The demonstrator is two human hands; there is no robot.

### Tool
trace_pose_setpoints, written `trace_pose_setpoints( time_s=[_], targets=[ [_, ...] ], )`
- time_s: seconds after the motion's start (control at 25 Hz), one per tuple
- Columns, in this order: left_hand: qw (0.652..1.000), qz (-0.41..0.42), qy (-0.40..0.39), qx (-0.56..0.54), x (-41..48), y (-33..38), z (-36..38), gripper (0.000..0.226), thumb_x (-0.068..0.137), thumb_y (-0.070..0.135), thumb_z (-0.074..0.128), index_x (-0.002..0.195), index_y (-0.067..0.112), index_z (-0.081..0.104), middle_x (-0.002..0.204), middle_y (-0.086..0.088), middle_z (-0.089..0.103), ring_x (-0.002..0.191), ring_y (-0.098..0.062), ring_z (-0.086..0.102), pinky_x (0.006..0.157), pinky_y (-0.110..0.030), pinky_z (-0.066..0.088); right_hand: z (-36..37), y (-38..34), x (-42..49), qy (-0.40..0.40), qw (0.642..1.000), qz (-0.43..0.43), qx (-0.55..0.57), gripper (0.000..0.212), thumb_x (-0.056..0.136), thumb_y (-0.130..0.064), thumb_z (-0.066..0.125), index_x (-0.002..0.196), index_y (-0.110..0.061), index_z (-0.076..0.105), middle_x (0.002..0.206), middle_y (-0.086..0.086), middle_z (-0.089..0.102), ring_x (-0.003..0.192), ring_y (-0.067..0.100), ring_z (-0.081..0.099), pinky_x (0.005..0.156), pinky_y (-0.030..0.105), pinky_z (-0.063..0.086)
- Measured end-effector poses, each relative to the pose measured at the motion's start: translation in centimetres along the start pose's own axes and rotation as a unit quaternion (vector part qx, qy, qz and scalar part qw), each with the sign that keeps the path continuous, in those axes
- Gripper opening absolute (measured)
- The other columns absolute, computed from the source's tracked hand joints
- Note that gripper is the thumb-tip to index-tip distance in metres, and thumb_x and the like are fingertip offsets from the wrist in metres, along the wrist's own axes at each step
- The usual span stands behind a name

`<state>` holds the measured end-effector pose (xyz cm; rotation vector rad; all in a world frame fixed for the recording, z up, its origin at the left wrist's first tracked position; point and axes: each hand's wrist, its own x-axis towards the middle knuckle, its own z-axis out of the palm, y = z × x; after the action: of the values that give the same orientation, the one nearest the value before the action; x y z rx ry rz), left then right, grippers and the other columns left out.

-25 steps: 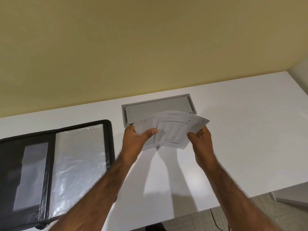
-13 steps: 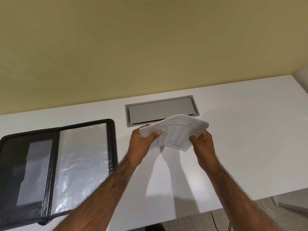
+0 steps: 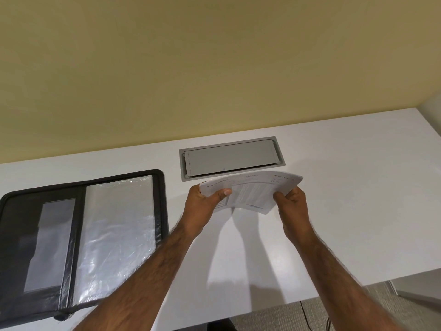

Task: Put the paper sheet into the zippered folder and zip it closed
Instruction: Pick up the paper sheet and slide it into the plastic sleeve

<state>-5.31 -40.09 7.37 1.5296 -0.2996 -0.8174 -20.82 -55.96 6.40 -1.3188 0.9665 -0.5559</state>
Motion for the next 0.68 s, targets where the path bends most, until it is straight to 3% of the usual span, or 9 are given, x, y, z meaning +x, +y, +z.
trace_pose_setpoints(
  time_s=[0.16,0.36,0.44,0.56,0.68],
  targets=[
    [1.0,-0.003,0.007,-0.005,0.0,-1.0,0.2,0.029,0.074,0.033,0.086,0.101,0.03,0.076,0.104,0.005,0.079,0.099,-0.016,0.074,0.093,-0.04,0.058,-0.2,0.4,-0.1,-0.011,1.0,-0.004,-0.008,0.04,0.074,-0.004,0.045,0.089,-0.031,0.072,0.087,-0.009,0.074,0.08,0.005,0.066,0.067,0.02,0.055],
    [0.999,0.005,0.035,-0.005,0.1,-0.4,0.9,0.023,0.089,0.017,0.075,0.094,0.039,0.072,0.09,0.021,0.077,0.084,0.001,0.073,0.069,-0.014,0.056,-0.2,0.6,-0.3,-0.03,0.999,-0.022,-0.036,0.049,0.082,0.006,0.043,0.098,-0.032,0.069,0.094,-0.009,0.074,0.087,0.007,0.067,0.076,0.026,0.053],
    [0.999,0.011,0.036,-0.004,0.1,0.5,0.1,0.021,0.089,0.018,0.074,0.094,0.038,0.072,0.09,0.019,0.077,0.082,0.001,0.073,0.065,-0.013,0.055,0.3,-0.2,-0.5,-0.037,0.997,-0.038,-0.06,0.056,0.087,0.008,0.044,0.102,-0.04,0.067,0.1,-0.015,0.074,0.094,0.007,0.069,0.077,0.021,0.053],
    [0.997,0.011,0.067,-0.028,-0.1,2.4,-3.0,0.015,0.088,0.019,0.076,0.092,0.033,0.076,0.091,0.01,0.079,0.08,-0.007,0.075,0.062,-0.018,0.057,2.1,-2.2,-0.7,-0.106,0.98,-0.076,-0.153,0.046,0.091,-0.009,0.051,0.108,-0.051,0.064,0.108,-0.023,0.072,0.099,0.001,0.068,0.075,0.016,0.053],
    [0.995,0.025,0.099,-0.015,-0.6,4.5,-8.2,0.018,0.086,0.021,0.078,0.089,0.038,0.079,0.093,0.007,0.08,0.083,-0.01,0.076,0.065,-0.02,0.058,6.1,-4.0,-0.2,-0.177,0.962,-0.062,-0.197,0.032,0.095,-0.015,0.054,0.116,-0.036,0.067,0.111,-0.015,0.074,0.101,0.014,0.07,0.083,0.044,0.059]
  ],
)
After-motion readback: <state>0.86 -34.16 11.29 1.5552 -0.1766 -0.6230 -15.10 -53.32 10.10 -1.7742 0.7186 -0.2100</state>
